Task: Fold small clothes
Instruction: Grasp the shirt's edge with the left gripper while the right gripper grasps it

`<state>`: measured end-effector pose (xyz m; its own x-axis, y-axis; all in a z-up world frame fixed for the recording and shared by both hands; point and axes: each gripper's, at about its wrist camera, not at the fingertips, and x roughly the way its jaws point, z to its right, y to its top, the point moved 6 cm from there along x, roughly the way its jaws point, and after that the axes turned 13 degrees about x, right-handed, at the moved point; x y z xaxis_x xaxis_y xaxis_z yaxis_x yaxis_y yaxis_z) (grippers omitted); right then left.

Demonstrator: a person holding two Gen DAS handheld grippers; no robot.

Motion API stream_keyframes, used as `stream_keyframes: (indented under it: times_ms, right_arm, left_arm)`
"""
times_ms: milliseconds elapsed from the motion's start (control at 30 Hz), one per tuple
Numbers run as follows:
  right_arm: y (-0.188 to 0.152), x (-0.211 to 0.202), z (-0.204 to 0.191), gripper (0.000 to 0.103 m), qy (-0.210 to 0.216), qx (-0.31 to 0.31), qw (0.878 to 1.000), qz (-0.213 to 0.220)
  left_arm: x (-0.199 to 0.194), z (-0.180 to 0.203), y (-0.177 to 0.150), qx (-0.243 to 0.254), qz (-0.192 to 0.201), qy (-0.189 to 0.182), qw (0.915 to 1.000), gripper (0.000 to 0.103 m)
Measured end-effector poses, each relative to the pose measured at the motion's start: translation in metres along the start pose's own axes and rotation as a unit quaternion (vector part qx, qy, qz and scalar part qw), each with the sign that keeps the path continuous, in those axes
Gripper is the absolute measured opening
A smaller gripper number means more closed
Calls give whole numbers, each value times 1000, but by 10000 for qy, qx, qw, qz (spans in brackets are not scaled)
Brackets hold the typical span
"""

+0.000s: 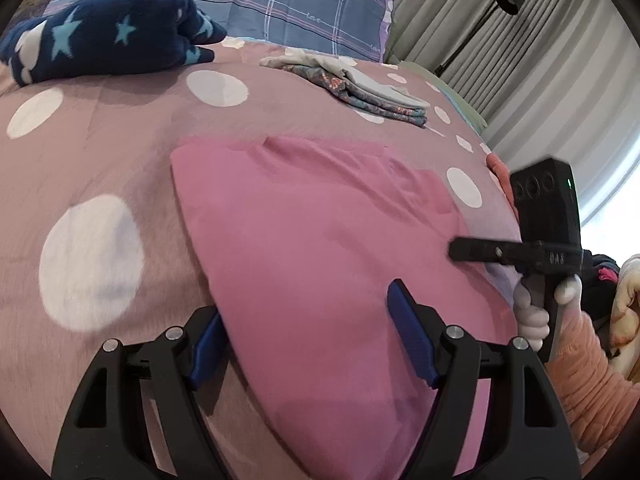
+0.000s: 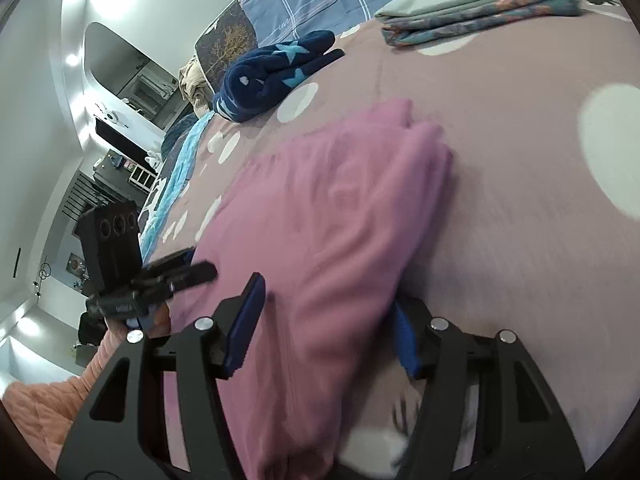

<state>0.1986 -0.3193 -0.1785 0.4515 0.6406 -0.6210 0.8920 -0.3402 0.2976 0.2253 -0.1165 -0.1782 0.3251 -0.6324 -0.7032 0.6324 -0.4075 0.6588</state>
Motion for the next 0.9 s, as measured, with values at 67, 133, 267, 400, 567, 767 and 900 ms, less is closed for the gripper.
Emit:
stream_keyframes:
  times_ms: [67, 133, 267, 400, 567, 767, 900]
  right_arm:
    - [10, 10, -4, 60, 20, -49, 10000, -30]
    - [16, 17, -7, 60, 29, -184, 9998, -19]
    - [20, 24, -8, 43, -164, -305, 9993, 139]
    - [20, 22, -5, 30, -222, -267, 9990, 274]
    - [14, 15, -17, 22, -442, -608, 9958, 531]
    - [-4, -20, -58, 20, -563, -1333, 9815, 1253]
    - [-22, -55, -84, 19, -660, -1678, 9670, 1799]
  left_arm:
    - [6, 0, 5, 77, -9, -1, 10000, 73]
    - [10, -2, 8, 111, -1, -3, 9999, 67]
    - [13, -12, 11, -109, 96, -130, 9998, 45]
    - [9, -15, 10, -242, 170, -184, 9994, 31]
    - [-3, 3, 13, 172, 314, 330, 9988, 23]
    - [-40, 34, 25, 689, 713, 767, 9921, 22]
    - [-73, 62, 33, 1035, 1079, 919, 9845, 21]
